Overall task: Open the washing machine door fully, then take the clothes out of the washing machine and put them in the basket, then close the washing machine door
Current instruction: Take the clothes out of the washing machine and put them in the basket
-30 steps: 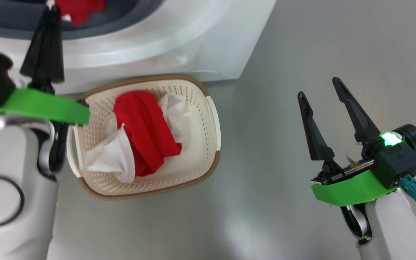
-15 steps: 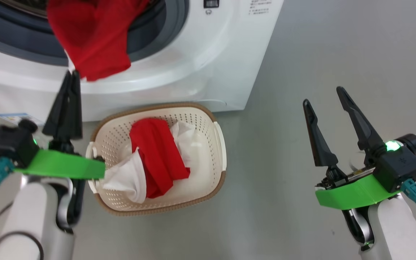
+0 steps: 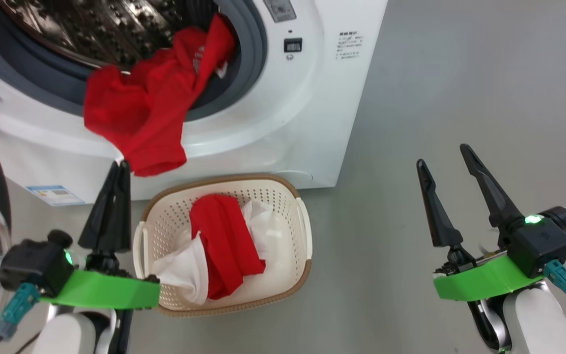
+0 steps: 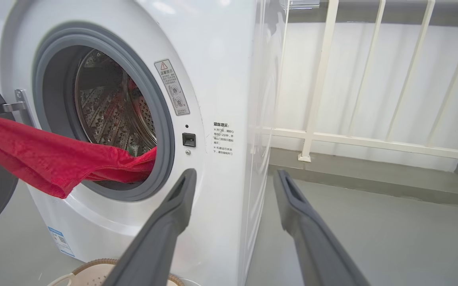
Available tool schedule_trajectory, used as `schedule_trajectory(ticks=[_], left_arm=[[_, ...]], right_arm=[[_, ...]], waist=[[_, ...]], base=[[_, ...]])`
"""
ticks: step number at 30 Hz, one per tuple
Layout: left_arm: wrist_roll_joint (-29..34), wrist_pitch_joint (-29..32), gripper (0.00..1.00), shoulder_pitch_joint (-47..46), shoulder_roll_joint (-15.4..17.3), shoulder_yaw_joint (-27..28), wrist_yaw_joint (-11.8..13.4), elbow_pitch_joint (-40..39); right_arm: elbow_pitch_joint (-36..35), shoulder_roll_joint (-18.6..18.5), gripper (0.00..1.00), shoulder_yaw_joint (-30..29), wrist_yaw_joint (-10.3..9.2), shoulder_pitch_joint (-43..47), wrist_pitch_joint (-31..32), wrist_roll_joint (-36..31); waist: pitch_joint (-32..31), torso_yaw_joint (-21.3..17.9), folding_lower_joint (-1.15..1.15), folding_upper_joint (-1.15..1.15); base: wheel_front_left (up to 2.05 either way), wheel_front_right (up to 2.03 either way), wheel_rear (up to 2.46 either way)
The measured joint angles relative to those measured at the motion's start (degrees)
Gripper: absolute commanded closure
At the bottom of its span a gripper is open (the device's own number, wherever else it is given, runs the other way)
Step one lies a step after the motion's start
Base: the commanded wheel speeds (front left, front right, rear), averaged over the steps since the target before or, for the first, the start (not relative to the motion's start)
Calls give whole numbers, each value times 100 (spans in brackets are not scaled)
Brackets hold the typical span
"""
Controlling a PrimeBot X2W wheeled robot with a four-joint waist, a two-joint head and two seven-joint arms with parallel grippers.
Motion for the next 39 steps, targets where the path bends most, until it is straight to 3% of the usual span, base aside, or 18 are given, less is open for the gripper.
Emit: schedule_trajectory(ticks=[15,21,27,39], left_arm=[[-26,479,100,883,22,-67,212,-1215],[-129,576,100,991,5,-82,299,-1252],[-297,506,100,884,-175,-213,290,-536],[-463,152,100,-196,-372,-356,79,1529]], right_arm=[[25,3,0,-41,0,313,0,29],[-5,3,0,-9,0,356,0,154],[-15,3,0,78,0,349,0,151],[-1,2,0,132,0,103,0,105]], waist=[[-591,116,0,0],[-551,106,0,0],[-366,55,0,0],[170,-83,0,0]], base=[[0,0,0],[0,0,0],[0,0,0],[0,0,0]])
